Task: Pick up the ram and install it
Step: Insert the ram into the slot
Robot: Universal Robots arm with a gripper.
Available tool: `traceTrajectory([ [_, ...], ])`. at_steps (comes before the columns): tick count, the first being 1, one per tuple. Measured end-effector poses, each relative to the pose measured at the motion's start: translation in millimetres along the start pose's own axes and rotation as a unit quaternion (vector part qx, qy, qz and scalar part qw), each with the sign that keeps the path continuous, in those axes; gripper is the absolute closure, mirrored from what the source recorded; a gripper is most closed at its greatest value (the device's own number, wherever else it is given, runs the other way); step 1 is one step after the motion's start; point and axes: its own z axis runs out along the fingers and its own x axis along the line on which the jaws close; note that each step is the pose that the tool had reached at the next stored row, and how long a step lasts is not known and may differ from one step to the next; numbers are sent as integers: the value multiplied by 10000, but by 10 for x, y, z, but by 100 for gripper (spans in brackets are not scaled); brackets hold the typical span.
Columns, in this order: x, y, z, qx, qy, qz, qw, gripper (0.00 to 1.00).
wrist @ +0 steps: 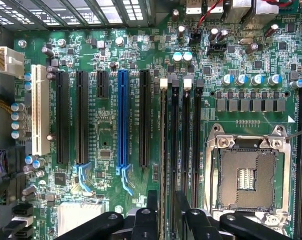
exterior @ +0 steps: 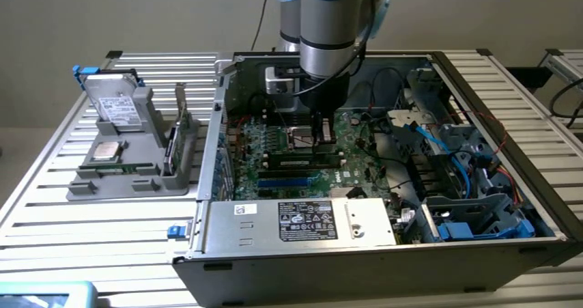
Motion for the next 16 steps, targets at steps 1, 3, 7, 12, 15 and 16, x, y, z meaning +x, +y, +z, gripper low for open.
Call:
traceTrajectory([
  [1,4,-11,-25,-11,0,-1,10000,72],
  [3,14,-29,-74,-30,0,-3,10000,72],
  [7,28,-64,-135,-82,0,-7,10000,72],
  [12,32,-82,-143,-122,-5,-10,9999,72],
  [15,32,-82,-144,-122,-10,-10,9999,72],
  [16,32,-82,-145,-122,-12,-10,9999,72],
])
